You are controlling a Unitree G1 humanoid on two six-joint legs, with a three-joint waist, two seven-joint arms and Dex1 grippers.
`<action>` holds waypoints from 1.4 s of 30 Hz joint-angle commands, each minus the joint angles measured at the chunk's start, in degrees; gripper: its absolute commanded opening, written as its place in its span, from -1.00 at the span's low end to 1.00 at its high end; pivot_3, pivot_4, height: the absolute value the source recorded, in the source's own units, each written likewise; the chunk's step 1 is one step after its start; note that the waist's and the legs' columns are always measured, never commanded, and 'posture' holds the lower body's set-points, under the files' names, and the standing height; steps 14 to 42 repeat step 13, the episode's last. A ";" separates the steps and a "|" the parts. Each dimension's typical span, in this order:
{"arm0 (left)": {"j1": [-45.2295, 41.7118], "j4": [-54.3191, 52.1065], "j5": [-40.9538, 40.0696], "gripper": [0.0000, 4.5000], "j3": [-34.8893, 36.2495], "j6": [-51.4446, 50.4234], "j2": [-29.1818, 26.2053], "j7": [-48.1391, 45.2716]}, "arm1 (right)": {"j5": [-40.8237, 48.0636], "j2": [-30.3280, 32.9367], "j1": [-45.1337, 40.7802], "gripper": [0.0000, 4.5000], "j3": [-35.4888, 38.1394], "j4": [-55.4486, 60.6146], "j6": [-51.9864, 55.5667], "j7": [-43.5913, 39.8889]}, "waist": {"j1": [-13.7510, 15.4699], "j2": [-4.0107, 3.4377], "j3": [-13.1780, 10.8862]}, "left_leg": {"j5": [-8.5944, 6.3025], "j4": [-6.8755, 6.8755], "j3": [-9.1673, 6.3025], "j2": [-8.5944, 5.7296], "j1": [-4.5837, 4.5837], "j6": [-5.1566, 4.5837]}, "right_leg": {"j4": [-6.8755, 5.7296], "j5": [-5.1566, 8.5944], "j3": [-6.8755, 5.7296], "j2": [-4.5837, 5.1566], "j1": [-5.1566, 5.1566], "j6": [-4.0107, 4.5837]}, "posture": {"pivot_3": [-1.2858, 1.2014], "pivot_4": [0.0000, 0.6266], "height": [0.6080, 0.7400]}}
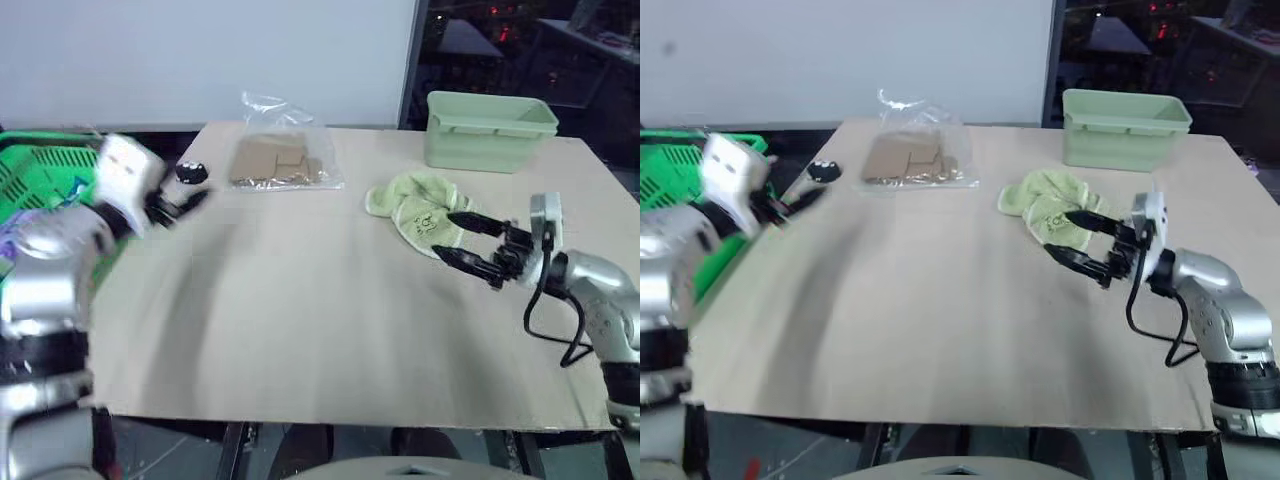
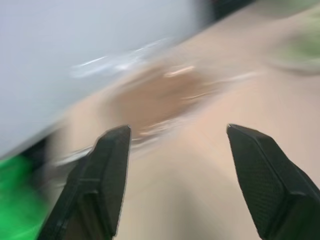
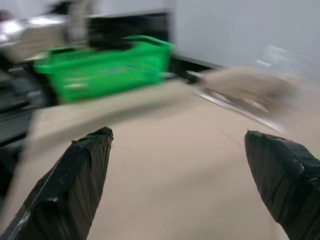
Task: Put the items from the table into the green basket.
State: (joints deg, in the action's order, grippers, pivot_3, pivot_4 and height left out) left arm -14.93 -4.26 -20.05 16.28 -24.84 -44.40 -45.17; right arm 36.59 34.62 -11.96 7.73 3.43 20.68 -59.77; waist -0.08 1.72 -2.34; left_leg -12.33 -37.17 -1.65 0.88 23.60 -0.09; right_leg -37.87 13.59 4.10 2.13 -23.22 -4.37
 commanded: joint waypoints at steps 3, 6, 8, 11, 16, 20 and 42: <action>12.75 -12.60 -1.79 0.39 -3.55 -2.07 8.45 5.00 | -11.77 0.06 4.61 1.00 1.34 -8.06 -17.72 1.25 | -0.90 -0.20 0.03 | 0.00 0.01 -0.02 0.13 -0.10 0.00 | -0.05 0.00 0.00 -0.17 0.01 0.00 | 0.06 -1.00 1.00; 19.09 -13.84 0.92 0.39 -7.39 0.51 13.21 7.69 | -13.77 0.32 8.58 1.00 2.10 -12.12 -23.32 -0.08 | -0.82 -0.35 0.07 | -0.01 0.14 0.11 0.13 -0.94 0.00 | 0.15 0.15 0.08 -0.17 0.82 0.23 | 0.05 -1.00 1.00; 21.30 -13.44 2.05 0.39 -9.00 1.97 14.58 8.03 | -13.78 0.16 10.58 1.00 2.51 -13.02 -24.87 -0.35 | -0.78 -0.36 0.07 | -0.01 0.17 0.11 0.14 -1.16 0.00 | 0.24 0.28 0.07 -0.18 1.04 0.27 | 0.04 -1.00 1.00; 22.99 -13.32 2.92 0.39 -10.48 4.14 15.32 7.64 | -14.60 0.56 12.70 1.00 2.15 -14.45 -26.99 -0.85 | -0.85 -0.40 0.08 | -0.01 0.16 0.13 0.14 -1.24 0.01 | 0.25 0.39 0.09 -0.17 1.10 0.17 | 0.04 -1.00 1.00; 23.28 -12.63 2.95 0.39 -10.97 5.30 14.94 6.47 | -14.91 0.56 13.78 1.00 2.07 -15.12 -28.00 -0.93 | -0.88 -0.44 0.11 | -0.01 0.17 0.17 0.14 -1.28 0.01 | 0.26 0.39 0.12 -0.17 1.11 0.18 | 0.04 -1.00 1.00; 23.28 -12.63 2.95 0.39 -10.97 5.30 14.94 6.47 | -14.91 0.56 13.78 1.00 2.07 -15.12 -28.00 -0.93 | -0.88 -0.44 0.11 | -0.01 0.17 0.17 0.14 -1.28 0.01 | 0.26 0.39 0.12 -0.17 1.11 0.18 | 0.04 -1.00 1.00; 23.28 -12.63 2.95 0.39 -10.97 5.30 14.94 6.47 | -14.91 0.56 13.78 1.00 2.07 -15.12 -28.00 -0.93 | -0.88 -0.44 0.11 | -0.01 0.17 0.17 0.14 -1.28 0.01 | 0.26 0.39 0.12 -0.17 1.11 0.18 | 0.04 -1.00 1.00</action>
